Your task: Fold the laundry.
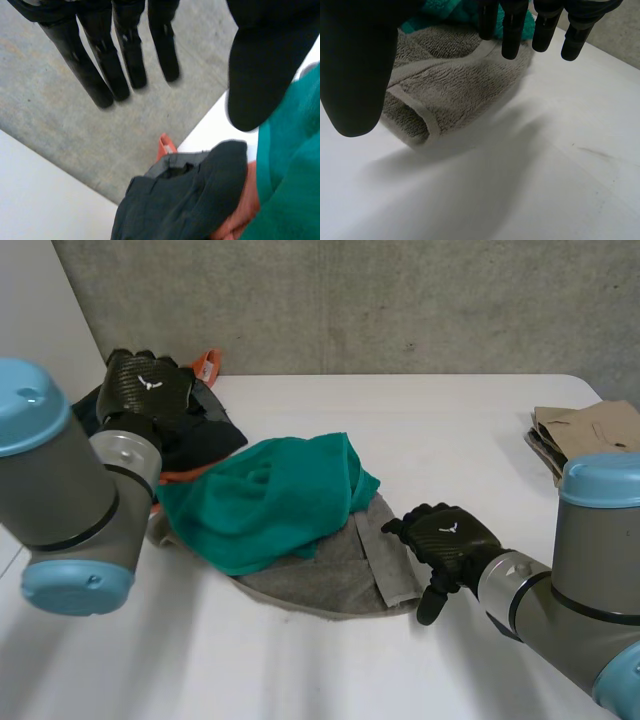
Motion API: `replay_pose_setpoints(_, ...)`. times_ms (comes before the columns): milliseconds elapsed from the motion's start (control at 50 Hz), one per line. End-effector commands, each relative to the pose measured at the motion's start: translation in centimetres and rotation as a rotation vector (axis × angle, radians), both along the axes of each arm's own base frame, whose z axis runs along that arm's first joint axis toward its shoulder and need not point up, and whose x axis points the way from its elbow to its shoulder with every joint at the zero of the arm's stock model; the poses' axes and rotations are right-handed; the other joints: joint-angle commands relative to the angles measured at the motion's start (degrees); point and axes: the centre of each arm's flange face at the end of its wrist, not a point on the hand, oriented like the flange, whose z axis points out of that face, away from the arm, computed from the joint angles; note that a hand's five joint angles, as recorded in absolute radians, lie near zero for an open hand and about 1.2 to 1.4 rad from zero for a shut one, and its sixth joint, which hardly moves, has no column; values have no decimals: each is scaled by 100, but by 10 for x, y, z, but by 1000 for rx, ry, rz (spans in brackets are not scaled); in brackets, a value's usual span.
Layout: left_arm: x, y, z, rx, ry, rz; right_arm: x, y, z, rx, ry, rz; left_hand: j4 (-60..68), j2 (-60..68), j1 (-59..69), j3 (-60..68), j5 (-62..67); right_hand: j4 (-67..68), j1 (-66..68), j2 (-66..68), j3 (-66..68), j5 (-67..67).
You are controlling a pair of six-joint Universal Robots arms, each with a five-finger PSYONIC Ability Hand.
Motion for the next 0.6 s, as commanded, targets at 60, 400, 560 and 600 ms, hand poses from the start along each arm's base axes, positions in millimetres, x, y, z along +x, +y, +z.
replay_pose_setpoints(60, -5, 36, 21, 69, 181, -200, -2, 0, 1, 1, -5, -7, -1535, -1476, -1372, -1501, -1522, -228, -273, -761, -194, -228)
replay_pose_setpoints(400, -41, 2, -85, 381, 55, -338, -11, 4, 3, -2, 0, -24, -1907, -1848, -1743, -1872, -1894, -228, -273, -761, -194, -228)
replay_pose_setpoints(560, -56, -14, -101, 384, 14, -346, -14, 4, -1, -10, 22, -16, 4889, 4948, 5053, 4924, 4902, -228, -273, -761, -194, -228)
replay_pose_setpoints(600, -55, -19, -93, 362, 5, -329, -15, 3, 0, -19, 26, -17, 4905, 4964, 5069, 4940, 4918, -228, -273, -761, -194, -228)
